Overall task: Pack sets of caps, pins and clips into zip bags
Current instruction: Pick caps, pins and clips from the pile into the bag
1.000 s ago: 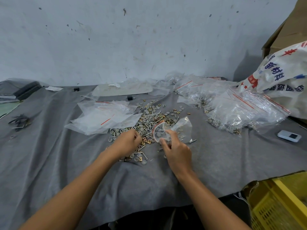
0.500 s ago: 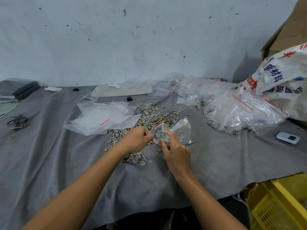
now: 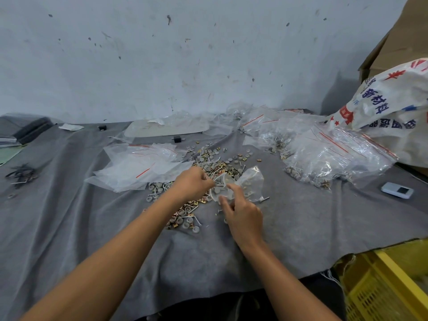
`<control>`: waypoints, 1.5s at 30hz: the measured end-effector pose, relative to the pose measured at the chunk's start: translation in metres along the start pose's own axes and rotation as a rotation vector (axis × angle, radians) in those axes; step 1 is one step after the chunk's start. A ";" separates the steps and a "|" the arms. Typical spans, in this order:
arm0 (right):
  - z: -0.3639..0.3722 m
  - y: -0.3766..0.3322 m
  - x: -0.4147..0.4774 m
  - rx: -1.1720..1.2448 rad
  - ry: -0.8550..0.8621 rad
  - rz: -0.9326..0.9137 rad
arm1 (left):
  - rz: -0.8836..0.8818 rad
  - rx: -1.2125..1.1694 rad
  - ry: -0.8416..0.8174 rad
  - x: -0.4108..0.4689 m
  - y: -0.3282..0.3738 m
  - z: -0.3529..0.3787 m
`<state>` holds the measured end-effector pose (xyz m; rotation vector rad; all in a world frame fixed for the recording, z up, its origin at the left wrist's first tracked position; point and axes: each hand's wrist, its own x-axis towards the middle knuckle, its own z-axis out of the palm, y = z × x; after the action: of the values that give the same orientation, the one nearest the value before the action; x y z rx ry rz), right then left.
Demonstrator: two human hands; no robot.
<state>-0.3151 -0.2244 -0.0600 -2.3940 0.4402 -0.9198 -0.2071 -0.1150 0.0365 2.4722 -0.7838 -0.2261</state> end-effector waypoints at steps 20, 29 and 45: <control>-0.001 0.000 0.000 -0.006 -0.015 0.004 | 0.012 -0.013 0.061 0.005 -0.010 0.001; -0.001 0.000 0.000 0.007 -0.003 -0.007 | 0.030 -0.029 0.063 0.003 -0.007 0.004; 0.002 0.002 0.000 0.012 0.042 -0.026 | 0.067 -0.176 0.059 0.003 -0.021 0.004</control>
<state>-0.3140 -0.2253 -0.0620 -2.3786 0.4196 -0.9830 -0.1961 -0.1042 0.0217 2.2732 -0.7856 -0.1888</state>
